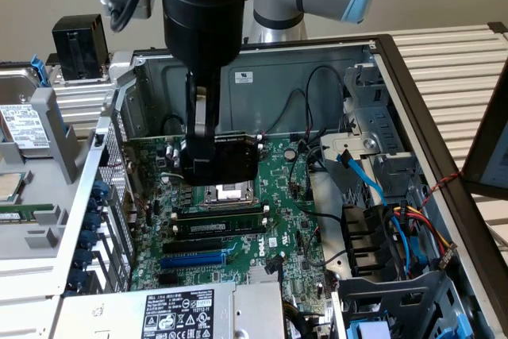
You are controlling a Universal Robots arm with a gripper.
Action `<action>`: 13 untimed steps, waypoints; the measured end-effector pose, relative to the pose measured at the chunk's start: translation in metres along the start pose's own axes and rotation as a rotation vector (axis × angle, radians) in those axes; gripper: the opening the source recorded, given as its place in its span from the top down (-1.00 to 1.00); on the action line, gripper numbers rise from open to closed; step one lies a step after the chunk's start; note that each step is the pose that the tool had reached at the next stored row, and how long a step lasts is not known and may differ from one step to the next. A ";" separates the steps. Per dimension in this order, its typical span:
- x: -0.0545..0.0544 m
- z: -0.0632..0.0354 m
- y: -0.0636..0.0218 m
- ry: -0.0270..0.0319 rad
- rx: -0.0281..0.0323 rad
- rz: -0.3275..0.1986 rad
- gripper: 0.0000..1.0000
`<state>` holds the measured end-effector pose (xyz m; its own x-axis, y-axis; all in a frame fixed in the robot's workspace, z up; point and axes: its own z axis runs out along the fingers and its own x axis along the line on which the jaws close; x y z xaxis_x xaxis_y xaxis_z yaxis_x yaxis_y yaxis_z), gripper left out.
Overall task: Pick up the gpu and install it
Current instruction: 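Insert the gpu into the slot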
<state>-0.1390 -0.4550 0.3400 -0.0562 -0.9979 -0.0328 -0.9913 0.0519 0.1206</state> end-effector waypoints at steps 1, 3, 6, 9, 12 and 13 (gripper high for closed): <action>0.001 0.0000 0.0002 -0.0001 -0.0001 0.000 0.44; 0.001 0.0000 0.0003 -0.0003 -0.0001 0.000 0.44; 0.002 0.0012 0.0040 -0.0008 0.0101 0.000 0.44; 0.002 0.0038 0.0077 -0.0020 0.0296 -0.001 0.44; 0.003 0.0084 0.0076 -0.0024 0.0318 0.002 0.44; 0.003 0.0103 0.0076 -0.0024 0.0320 0.003 0.44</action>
<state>-0.1479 -0.4574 0.3306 -0.0590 -0.9976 -0.0350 -0.9945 0.0557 0.0888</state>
